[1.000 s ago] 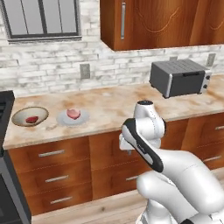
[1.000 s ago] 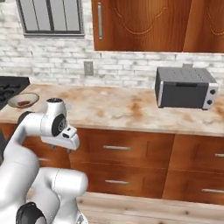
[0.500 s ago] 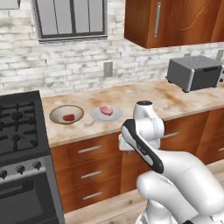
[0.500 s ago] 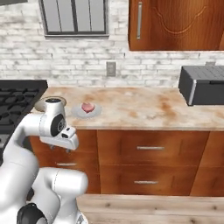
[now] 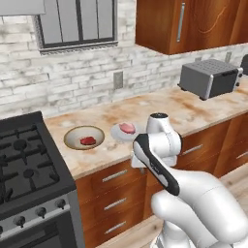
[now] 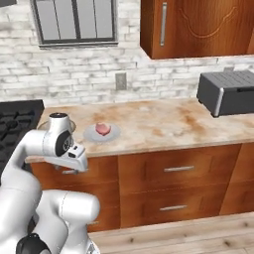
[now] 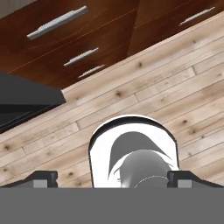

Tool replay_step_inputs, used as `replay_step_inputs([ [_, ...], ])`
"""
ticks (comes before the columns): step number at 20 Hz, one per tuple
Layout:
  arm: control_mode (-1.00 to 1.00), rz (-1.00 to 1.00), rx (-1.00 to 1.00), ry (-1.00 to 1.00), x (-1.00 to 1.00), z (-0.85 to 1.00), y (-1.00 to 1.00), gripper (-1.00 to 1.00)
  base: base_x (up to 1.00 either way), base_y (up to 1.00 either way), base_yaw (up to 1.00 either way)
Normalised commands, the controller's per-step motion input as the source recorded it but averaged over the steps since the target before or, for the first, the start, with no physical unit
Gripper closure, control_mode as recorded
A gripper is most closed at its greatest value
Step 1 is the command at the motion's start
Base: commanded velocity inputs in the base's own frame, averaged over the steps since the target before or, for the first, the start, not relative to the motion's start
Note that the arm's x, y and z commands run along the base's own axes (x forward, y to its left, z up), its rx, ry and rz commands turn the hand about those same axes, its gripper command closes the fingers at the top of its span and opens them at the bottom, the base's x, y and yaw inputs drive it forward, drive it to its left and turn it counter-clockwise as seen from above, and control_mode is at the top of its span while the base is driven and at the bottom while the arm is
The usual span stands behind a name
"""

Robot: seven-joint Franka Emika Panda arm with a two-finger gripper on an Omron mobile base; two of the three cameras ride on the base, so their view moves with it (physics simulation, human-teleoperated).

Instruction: Place one of the steaks on the plate and the other in the bowl. Then place the bowl in the fridge.

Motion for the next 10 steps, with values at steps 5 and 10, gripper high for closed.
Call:
replay_step_inputs([
  [5,1.00,0.00,0.00,0.00,0.00,0.00,0.00,-1.00,0.04,0.82,-0.21],
  [10,1.00,0.00,0.00,0.00,0.00,0.00,0.00,-1.00,0.45,0.32,-0.11],
])
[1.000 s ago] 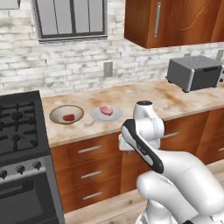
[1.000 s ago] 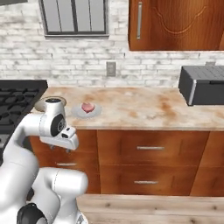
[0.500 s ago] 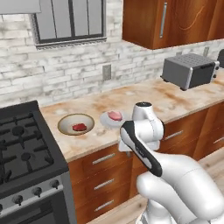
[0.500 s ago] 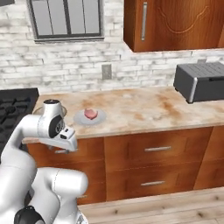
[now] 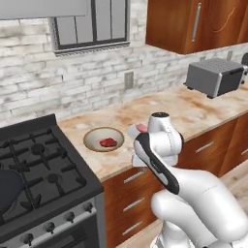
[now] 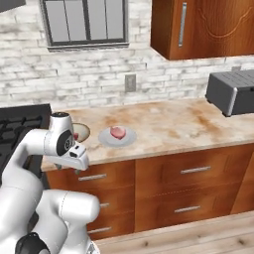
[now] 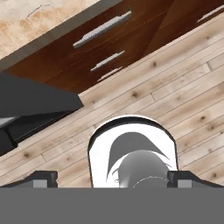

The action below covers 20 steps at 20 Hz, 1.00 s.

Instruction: Place one of the steaks on the plate and the other in the bowl. Then place the bowl in the fridge.

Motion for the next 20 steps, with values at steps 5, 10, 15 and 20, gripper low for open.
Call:
replay_step_inputs([
  [5,1.00,0.00,0.00,0.00,0.00,0.00,0.00,-1.00,0.33,-0.01,0.00],
  [10,1.00,0.00,0.00,0.00,0.00,0.00,0.00,-1.00,0.25,0.00,0.02],
  [15,-1.00,0.00,0.00,0.00,0.04,0.00,0.00,-1.00,0.00,0.00,0.00],
  [20,-1.00,-0.36,0.33,0.00,0.50,0.42,0.03,-1.00,0.00,0.00,0.00],
])
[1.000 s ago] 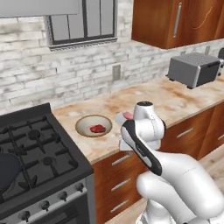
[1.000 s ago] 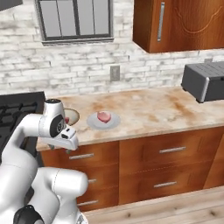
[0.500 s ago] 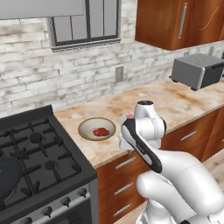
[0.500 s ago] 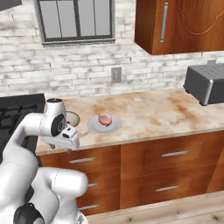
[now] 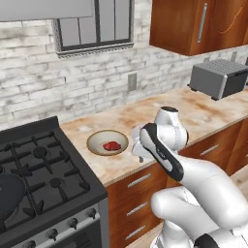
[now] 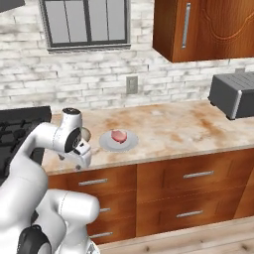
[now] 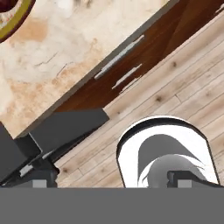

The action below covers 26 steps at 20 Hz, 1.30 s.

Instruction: Place one of the steaks on the plate and the other in the bowl. Then place the bowl in the fridge.

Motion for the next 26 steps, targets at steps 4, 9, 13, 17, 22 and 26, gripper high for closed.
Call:
replay_step_inputs([
  [4,-1.00,-0.40,0.30,0.00,0.19,0.76,0.14,-1.00,0.00,0.00,0.00],
  [9,-1.00,-0.27,0.03,-0.02,0.81,0.00,0.11,-1.00,0.00,0.00,0.00],
  [13,-1.00,-0.18,0.00,-0.04,0.88,-0.06,0.27,-1.00,0.00,0.00,0.00],
  [17,-1.00,-0.07,0.00,0.00,0.76,-0.09,0.24,-1.00,0.00,0.00,0.00],
  [22,-1.00,-0.02,0.00,0.00,0.47,-0.21,-0.01,-1.00,0.00,0.00,0.00],
  [26,-1.00,0.00,0.00,-0.02,0.51,-0.41,-0.01,-1.00,0.00,0.00,0.00],
])
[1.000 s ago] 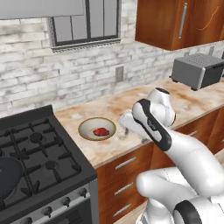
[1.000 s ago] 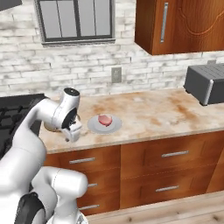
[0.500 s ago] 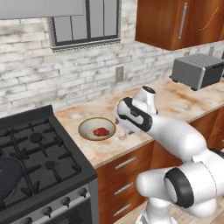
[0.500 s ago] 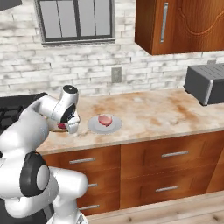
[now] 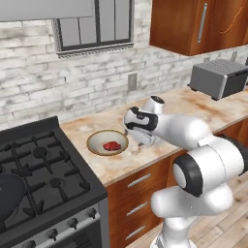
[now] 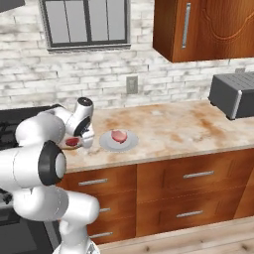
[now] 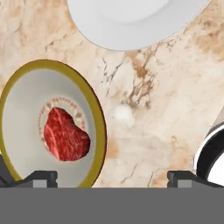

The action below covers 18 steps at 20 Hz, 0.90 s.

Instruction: Place one of the steaks on the plate and the other in the bowl. Then place the bowl in the fridge.

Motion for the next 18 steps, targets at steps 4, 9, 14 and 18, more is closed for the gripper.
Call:
replay_step_inputs([
  [4,-1.00,0.00,0.00,-0.06,0.46,-0.41,0.03,-1.00,0.00,0.00,0.00],
  [9,-1.00,0.00,-0.01,-0.02,0.47,-0.45,0.22,-1.00,0.00,0.00,0.00],
  [14,-1.00,-0.02,-0.05,0.00,0.43,-0.37,0.08,-1.00,0.00,0.00,0.00],
  [18,-1.00,-0.01,-0.02,0.00,0.32,-0.24,0.01,-1.00,0.00,0.00,0.00],
])
